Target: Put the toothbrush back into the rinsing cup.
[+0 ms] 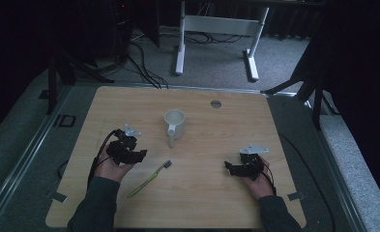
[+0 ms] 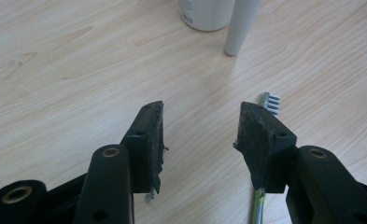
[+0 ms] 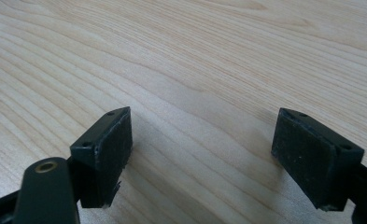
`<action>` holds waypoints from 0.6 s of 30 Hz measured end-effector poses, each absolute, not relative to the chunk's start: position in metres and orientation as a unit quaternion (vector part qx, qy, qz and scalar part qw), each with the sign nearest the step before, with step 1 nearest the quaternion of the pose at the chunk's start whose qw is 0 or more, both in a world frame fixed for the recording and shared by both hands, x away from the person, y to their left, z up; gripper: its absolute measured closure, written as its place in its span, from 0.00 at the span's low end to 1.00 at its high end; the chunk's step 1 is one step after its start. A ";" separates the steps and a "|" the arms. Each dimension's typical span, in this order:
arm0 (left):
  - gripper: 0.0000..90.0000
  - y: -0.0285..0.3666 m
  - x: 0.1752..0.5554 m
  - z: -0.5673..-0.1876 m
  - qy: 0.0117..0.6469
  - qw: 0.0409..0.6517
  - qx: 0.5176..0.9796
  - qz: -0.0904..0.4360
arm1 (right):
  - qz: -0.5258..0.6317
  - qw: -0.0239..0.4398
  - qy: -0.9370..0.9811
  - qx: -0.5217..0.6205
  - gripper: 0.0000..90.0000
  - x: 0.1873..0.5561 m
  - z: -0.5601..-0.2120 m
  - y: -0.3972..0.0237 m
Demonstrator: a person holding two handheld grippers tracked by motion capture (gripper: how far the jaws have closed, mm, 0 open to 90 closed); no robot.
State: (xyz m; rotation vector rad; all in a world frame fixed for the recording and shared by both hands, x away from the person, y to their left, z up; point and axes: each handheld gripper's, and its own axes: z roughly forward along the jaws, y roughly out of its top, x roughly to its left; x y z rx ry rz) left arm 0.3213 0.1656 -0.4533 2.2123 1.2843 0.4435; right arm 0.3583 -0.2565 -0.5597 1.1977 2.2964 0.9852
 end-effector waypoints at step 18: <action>0.63 0.156 0.324 -0.452 0.455 0.253 0.842 0.136 | 0.350 0.185 0.815 0.424 0.22 0.358 -0.560 -0.257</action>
